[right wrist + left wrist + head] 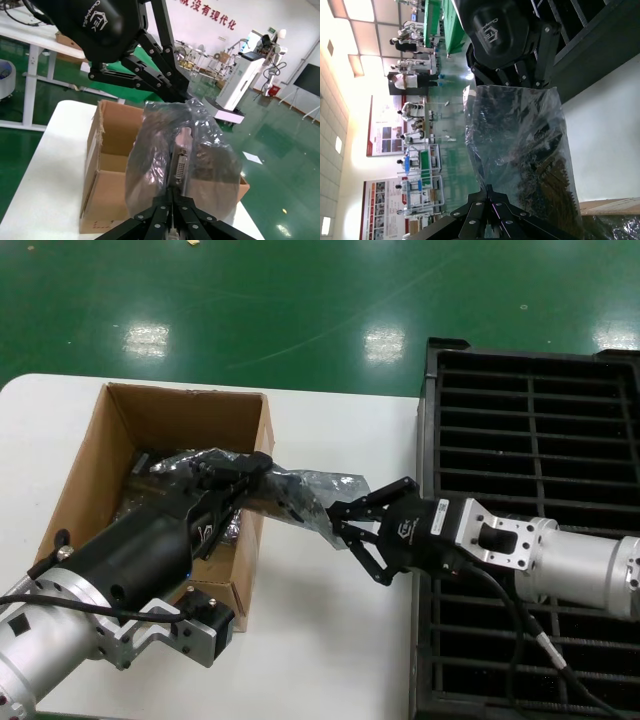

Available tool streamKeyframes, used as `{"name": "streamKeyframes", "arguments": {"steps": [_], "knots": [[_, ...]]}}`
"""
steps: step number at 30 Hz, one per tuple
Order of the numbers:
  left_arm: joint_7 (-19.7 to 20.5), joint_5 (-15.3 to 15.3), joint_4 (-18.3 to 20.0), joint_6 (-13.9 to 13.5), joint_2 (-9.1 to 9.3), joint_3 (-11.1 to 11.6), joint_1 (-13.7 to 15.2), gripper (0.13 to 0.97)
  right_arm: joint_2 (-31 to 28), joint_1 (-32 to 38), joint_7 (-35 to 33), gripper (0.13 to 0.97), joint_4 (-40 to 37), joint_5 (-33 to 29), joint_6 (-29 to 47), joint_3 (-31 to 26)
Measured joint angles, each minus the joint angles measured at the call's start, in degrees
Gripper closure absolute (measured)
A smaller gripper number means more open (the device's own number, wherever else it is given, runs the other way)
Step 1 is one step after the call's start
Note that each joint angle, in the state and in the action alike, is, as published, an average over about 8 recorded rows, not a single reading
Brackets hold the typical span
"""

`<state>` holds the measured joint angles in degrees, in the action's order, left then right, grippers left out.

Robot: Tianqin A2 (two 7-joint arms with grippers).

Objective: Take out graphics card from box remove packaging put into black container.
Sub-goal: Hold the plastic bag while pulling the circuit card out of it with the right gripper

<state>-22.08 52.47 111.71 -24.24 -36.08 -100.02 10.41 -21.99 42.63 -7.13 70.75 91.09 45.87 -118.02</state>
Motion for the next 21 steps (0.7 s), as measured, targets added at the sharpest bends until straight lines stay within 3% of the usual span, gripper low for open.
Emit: {"name": "streamKeyframes", "arguments": {"steps": [10, 18, 21], "knots": [[0.0, 0.0, 0.0, 0.0, 0.00, 0.0, 0.0, 0.958, 0.2, -0.4, -0.2, 0.960, -0.2, 0.2, -1.2, 1.1], [0.0, 0.0, 0.0, 0.0, 0.00, 0.0, 0.0, 0.958, 1.7, 0.0, 0.4, 0.797, -1.8, 0.1, -2.3, 1.4], [0.0, 0.0, 0.0, 0.0, 0.00, 0.0, 0.0, 0.958, 2.5, 0.3, 0.8, 0.801, -2.6, -0.1, -2.7, 1.3]]}}
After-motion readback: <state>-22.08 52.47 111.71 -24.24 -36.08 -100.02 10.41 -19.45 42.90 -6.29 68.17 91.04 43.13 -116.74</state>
